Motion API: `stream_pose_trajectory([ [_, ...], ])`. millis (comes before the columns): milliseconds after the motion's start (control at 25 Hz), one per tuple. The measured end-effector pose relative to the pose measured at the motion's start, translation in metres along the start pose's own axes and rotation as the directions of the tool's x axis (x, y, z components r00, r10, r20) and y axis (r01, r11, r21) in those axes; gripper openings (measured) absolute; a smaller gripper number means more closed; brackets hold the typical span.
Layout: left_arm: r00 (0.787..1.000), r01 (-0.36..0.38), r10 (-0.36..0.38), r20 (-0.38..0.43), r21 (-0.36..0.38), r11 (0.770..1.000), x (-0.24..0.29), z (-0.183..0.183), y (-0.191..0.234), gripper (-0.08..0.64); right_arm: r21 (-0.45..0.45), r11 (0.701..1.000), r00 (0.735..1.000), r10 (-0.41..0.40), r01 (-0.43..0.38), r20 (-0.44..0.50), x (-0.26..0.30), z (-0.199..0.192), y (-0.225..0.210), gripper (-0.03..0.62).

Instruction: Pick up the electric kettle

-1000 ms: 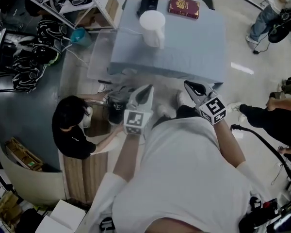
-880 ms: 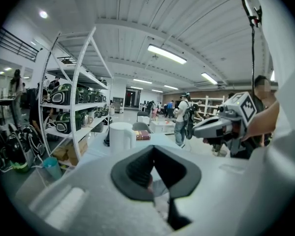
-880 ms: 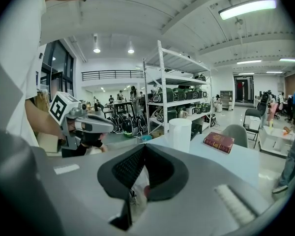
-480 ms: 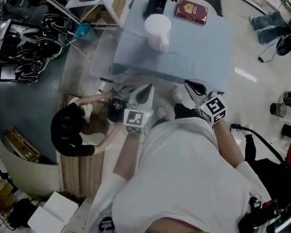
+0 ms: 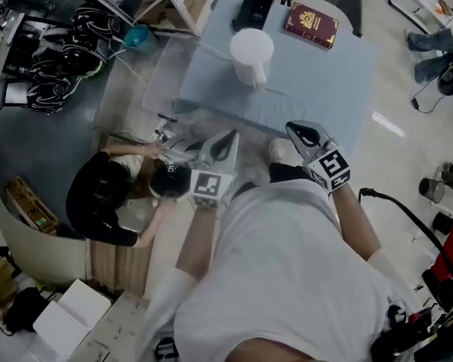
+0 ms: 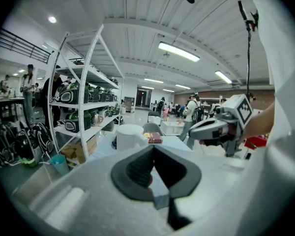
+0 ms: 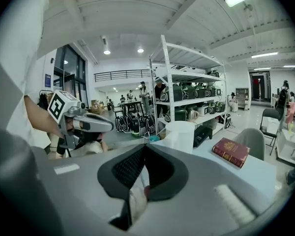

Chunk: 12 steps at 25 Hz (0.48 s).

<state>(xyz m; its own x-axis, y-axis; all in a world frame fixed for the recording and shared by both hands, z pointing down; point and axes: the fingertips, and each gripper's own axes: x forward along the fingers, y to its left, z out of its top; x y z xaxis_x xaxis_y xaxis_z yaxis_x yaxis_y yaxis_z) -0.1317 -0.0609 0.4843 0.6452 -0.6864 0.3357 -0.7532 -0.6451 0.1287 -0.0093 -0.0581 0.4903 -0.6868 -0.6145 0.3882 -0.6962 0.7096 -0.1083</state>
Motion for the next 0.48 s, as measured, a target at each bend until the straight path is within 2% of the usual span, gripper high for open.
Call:
stream_pose_trajectory([
  [480,0.989,-0.142,0.141,-0.032,-0.024,0.99,0.023,-0.005,0.02,0.003,-0.027,0.991,0.991,0.13,-0.13,-0.011,0.031,0.001,-0.041,0.005],
])
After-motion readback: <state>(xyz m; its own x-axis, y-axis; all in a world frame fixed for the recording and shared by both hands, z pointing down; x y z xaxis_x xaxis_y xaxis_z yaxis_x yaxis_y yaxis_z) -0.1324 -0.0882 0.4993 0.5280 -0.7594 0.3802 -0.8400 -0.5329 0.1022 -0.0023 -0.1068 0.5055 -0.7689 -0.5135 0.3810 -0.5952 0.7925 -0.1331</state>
